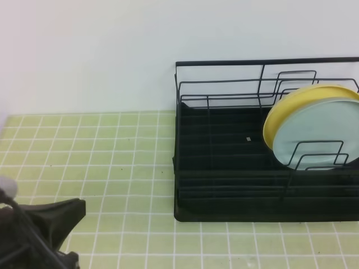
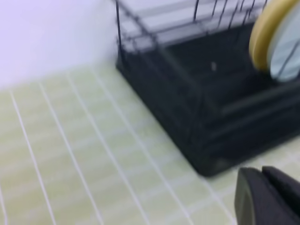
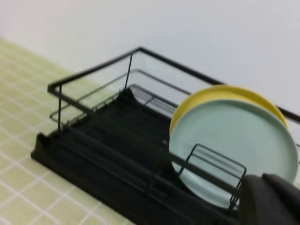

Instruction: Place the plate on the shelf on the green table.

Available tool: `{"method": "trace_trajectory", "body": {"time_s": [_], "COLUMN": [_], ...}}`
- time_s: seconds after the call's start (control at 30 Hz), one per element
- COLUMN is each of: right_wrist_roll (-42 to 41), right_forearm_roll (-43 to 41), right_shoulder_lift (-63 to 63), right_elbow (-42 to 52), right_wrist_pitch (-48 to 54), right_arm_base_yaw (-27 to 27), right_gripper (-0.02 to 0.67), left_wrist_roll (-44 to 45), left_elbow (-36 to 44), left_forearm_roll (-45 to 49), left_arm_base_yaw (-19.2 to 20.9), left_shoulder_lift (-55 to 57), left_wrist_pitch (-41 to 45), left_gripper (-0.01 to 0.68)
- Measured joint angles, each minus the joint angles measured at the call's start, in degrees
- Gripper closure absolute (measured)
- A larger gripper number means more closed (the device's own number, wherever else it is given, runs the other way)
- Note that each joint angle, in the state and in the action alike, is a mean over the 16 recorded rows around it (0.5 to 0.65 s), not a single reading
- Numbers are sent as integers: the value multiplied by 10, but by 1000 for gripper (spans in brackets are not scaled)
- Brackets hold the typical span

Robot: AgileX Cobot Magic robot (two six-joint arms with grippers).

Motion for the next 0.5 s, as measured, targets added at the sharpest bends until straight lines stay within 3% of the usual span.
{"method": "trace_trajectory", "body": {"time_s": [0.2, 0.5], "right_wrist_roll": [24, 47], "right_forearm_roll": [19, 68], "right_shoulder_lift": [-11, -11], "right_elbow": [9, 9], "right_wrist_pitch": [23, 60], "right_arm_base_yaw": [0, 0], "right_gripper": [652, 652], "left_wrist_roll": [-6, -15], "left_elbow": [49, 57], "left_forearm_roll": [-40, -66], "left_arm_base_yaw": [0, 0], "left_shoulder_lift": [-31, -33], "left_wrist_pitch": [-4, 6], "left_gripper": [673, 673]}}
